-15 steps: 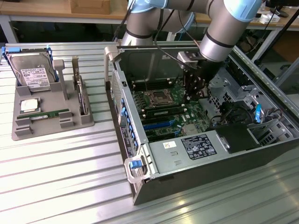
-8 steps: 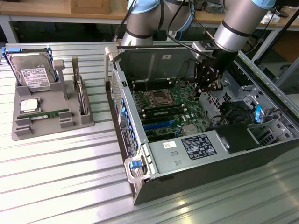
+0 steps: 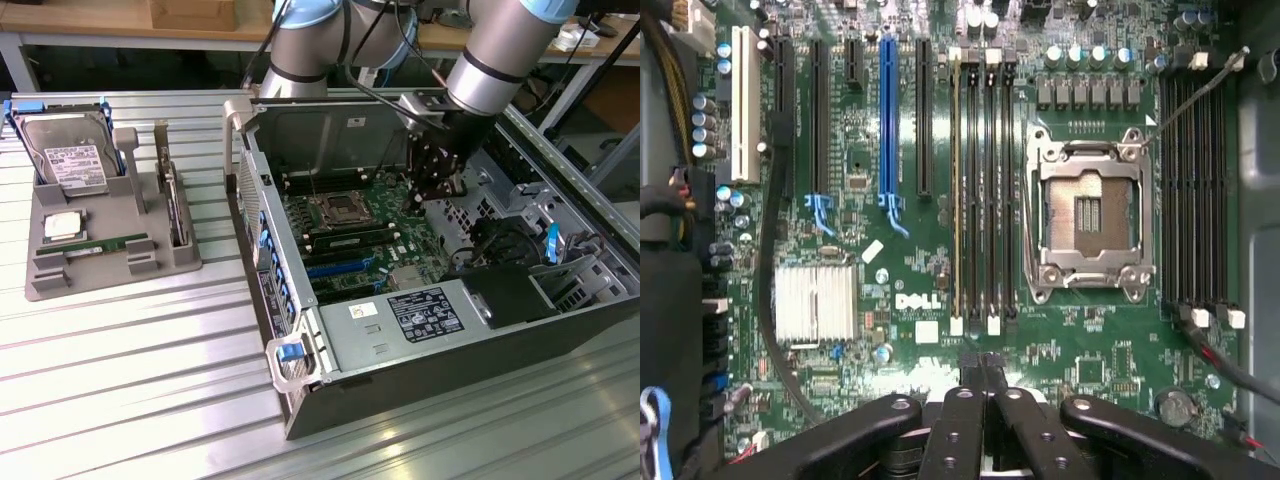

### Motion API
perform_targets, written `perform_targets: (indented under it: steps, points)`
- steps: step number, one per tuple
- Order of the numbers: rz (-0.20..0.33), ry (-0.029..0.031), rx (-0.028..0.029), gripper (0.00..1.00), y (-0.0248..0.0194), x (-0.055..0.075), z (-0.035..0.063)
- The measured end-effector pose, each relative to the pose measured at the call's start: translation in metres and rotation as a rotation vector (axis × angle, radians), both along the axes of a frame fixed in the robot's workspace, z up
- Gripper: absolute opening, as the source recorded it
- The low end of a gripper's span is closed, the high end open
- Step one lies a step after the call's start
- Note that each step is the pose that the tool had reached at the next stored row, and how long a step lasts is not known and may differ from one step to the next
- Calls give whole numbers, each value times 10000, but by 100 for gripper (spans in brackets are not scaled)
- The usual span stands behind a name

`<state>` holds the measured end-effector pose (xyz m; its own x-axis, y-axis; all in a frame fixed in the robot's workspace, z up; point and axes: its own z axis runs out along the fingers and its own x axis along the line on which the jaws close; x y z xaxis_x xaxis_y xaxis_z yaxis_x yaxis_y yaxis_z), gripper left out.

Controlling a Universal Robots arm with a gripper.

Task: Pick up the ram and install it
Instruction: 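Press down the ram until it locks into place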

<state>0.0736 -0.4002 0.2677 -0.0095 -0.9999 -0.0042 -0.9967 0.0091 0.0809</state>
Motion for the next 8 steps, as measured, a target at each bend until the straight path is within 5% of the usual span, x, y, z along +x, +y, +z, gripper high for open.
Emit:
perform_targets:
  steps: [8]
  points:
    - [51,0,-2,11,-36,-130,-208]
